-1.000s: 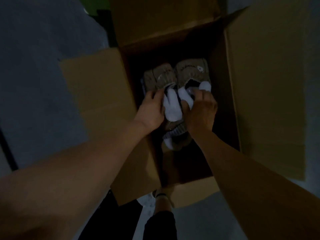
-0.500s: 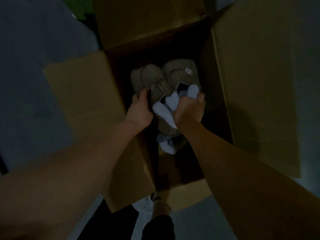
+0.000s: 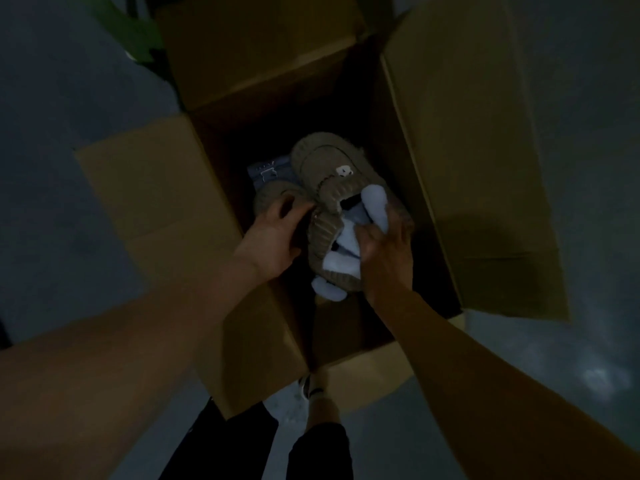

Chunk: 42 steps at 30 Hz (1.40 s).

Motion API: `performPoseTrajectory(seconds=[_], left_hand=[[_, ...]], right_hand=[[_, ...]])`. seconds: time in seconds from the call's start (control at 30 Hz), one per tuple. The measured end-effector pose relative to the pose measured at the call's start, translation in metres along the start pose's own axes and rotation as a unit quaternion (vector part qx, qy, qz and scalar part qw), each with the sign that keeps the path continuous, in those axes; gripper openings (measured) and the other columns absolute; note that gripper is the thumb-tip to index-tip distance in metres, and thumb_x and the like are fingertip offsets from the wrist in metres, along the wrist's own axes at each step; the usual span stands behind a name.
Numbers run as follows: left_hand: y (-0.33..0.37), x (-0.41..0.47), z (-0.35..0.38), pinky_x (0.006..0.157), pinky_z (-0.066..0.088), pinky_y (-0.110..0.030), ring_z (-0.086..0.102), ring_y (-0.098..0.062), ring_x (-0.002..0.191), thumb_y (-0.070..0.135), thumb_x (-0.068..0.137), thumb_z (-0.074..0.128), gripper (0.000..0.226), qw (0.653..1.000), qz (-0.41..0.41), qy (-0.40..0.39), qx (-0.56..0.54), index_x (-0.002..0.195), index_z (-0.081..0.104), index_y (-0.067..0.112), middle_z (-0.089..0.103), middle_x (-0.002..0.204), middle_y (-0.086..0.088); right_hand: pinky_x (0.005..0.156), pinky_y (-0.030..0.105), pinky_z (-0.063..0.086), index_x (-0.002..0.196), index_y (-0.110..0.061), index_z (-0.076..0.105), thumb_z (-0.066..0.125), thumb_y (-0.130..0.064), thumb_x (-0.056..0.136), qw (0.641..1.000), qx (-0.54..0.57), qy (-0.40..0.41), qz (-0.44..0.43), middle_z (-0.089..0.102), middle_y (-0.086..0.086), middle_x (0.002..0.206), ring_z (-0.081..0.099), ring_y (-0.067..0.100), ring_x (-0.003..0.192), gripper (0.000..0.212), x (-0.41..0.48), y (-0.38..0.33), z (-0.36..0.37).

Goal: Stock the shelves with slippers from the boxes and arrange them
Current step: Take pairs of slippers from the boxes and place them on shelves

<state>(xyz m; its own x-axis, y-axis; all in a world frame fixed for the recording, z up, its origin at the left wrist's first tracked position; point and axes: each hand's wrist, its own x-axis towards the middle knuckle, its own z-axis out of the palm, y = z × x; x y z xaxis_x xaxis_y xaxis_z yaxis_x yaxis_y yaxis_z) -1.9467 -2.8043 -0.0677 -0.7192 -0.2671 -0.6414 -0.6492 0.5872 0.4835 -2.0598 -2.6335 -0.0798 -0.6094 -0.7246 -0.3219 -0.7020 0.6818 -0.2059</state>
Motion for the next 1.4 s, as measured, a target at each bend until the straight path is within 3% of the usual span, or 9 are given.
performPoseTrajectory(seconds=[0.27,0.33,0.5,0.73,0.93,1.13,1.23,1.33,1.4], left_hand=[[0.008,0.015,0.011,0.111,0.026,-0.055,0.023,-0.048,0.137,0.034,0.086,0.068,0.092,0.994,-0.014,0.019,0.111,0.152,0.004,0.037,0.012,0.158,-0.014],[0.019,0.014,0.012,0.109,0.028,-0.059,0.018,-0.045,0.140,0.029,0.085,0.069,0.096,0.987,0.038,0.066,0.140,0.152,0.002,0.039,0.006,0.160,-0.013],[0.038,0.035,0.017,0.111,0.023,-0.065,0.000,-0.036,0.148,0.037,0.085,0.069,0.104,0.969,0.136,0.024,0.204,0.149,-0.013,0.045,-0.013,0.161,-0.002],[0.057,0.004,-0.005,0.111,0.032,-0.056,0.016,-0.038,0.145,0.036,0.089,0.064,0.102,0.977,0.128,-0.012,0.171,0.145,-0.020,0.048,-0.010,0.162,-0.005],[0.089,-0.045,-0.041,0.117,0.020,-0.056,0.005,-0.032,0.149,0.043,0.083,0.070,0.105,0.978,0.151,0.021,0.142,0.153,-0.008,0.035,-0.001,0.163,-0.005],[0.084,-0.063,-0.062,0.119,0.009,-0.056,-0.002,-0.027,0.150,0.085,0.058,0.061,0.128,0.986,0.140,0.033,0.088,0.155,0.000,0.027,0.002,0.163,-0.005],[0.087,-0.068,-0.066,0.118,0.011,-0.056,0.004,-0.031,0.149,0.095,0.055,0.045,0.110,0.994,0.102,0.041,0.024,0.140,0.032,0.028,0.014,0.160,-0.008],[0.097,-0.065,-0.057,0.105,0.040,-0.049,0.042,-0.030,0.130,0.098,0.048,0.048,0.102,0.996,0.038,-0.026,-0.071,0.122,0.037,0.029,0.045,0.136,-0.005],[0.109,-0.061,-0.042,0.102,0.045,-0.041,0.049,-0.020,0.122,0.089,0.049,0.063,0.114,0.978,-0.013,-0.112,-0.177,0.138,0.023,0.030,0.046,0.138,-0.002]], right_hand=[[0.111,0.049,0.038,0.120,0.003,0.064,0.028,-0.006,0.107,0.993,-0.045,0.102,-0.049,0.069,0.021,0.105,0.059,0.040,0.119,0.040,-0.010,0.005,0.030],[0.110,0.049,0.040,0.121,0.001,0.065,0.032,-0.004,0.102,0.993,-0.068,0.098,-0.019,0.069,0.021,0.103,0.054,0.040,0.126,0.038,-0.011,0.008,0.029],[0.083,0.045,0.050,0.063,-0.008,0.062,0.062,-0.002,0.069,0.998,-0.031,0.051,0.022,0.058,0.011,0.059,0.064,0.037,0.095,0.008,-0.003,0.020,0.004],[0.080,0.042,0.049,0.064,-0.009,0.062,0.040,-0.005,0.074,0.998,0.022,0.065,0.016,0.054,0.008,0.059,0.060,0.030,0.081,0.024,-0.035,0.019,-0.036],[0.077,0.044,0.055,0.063,-0.010,0.065,0.049,-0.006,0.073,0.996,0.036,0.076,-0.038,0.057,0.005,0.060,0.048,0.025,0.091,0.019,-0.050,0.035,-0.080],[0.095,0.034,0.039,0.077,-0.005,0.073,0.048,-0.007,0.086,0.982,0.051,0.043,-0.179,0.066,0.009,0.076,0.046,0.024,0.097,0.027,-0.033,0.052,-0.124],[0.109,0.033,0.034,0.108,-0.006,0.069,0.050,-0.024,0.091,0.982,0.086,-0.036,-0.164,0.058,0.015,0.125,0.043,0.023,0.124,0.031,-0.027,0.063,-0.142],[0.108,0.006,0.017,0.130,-0.018,0.054,0.053,-0.025,0.097,0.981,0.088,-0.044,-0.169,0.032,0.001,0.146,0.030,0.005,0.128,0.034,-0.029,0.075,-0.161],[0.102,0.005,0.022,0.130,-0.013,0.057,0.057,-0.014,0.097,0.984,0.107,-0.065,-0.131,0.040,0.008,0.141,0.037,0.010,0.122,0.033,-0.028,0.088,-0.158]])
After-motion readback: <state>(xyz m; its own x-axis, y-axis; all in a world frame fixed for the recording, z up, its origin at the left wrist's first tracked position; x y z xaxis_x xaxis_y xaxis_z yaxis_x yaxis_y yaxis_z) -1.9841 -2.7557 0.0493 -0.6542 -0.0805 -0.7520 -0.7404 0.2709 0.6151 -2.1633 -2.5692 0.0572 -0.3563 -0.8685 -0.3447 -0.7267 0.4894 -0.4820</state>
